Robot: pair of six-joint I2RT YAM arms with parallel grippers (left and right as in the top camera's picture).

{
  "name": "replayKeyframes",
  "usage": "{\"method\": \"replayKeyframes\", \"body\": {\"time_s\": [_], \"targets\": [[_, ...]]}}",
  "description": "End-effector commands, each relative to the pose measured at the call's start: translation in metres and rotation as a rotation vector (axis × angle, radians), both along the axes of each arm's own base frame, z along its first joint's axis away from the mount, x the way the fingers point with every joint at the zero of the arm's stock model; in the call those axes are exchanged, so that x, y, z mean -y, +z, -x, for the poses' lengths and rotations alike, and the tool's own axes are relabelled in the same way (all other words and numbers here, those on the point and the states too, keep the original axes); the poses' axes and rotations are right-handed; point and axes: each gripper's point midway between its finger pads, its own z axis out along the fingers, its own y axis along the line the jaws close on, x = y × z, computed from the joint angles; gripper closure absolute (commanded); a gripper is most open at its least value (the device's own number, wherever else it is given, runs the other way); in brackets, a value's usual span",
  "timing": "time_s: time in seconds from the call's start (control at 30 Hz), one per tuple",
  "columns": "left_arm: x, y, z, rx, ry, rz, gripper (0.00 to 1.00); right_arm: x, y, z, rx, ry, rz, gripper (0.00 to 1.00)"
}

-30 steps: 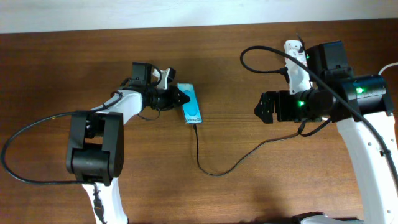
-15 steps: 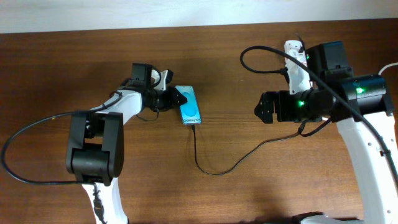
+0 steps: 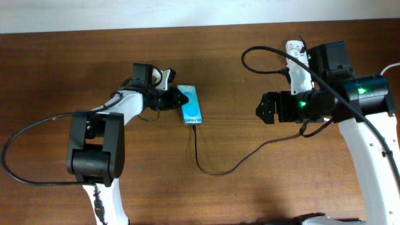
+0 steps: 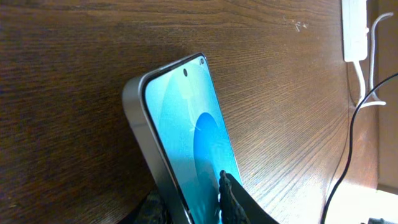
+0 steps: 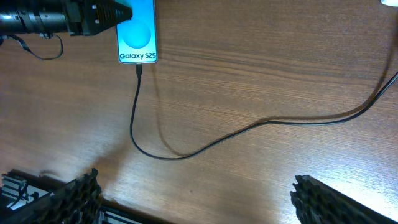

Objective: Plug charger to phone and switch on socket
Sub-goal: 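Lower the phone flat onto the table with the left gripper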

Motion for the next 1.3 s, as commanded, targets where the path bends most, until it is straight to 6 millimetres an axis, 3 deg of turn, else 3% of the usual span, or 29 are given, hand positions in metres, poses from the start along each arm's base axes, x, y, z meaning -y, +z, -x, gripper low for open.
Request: {"method": "replayKeyframes", "body": {"time_s": [0.0,0.3,0.53,0.77,0.93,1.27], "targets": [[0.001,-0.003,-0.002,0.038,-0.034,-0.008,0.73,0.001,0.009,0.000,0.036,0.005,0.006,0.02],[-0.012,-0.011,-0.013,0.055,0.029,-0.091,0.77,0.001,0.009,0.000,0.036,0.005,0.006,0.02],[-0.012,-0.012,-0.011,0.027,0.047,-0.084,0.67,0.001,0.009,0.000,0.037,0.005,0.006,0.02],[-0.014,-0.017,0.000,-0.027,0.045,-0.095,0.67,0.001,0.009,0.000,0.035,0.005,0.006,0.02],[-0.028,-0.023,-0.008,-0.015,0.095,-0.158,0.66,0.001,0.009,0.000,0.036,0.005,0.006,0.02],[-0.029,-0.023,-0.008,-0.094,0.189,-0.129,0.69,0.001,0.009,0.000,0.035,0.005,0.006,0.02]]}}
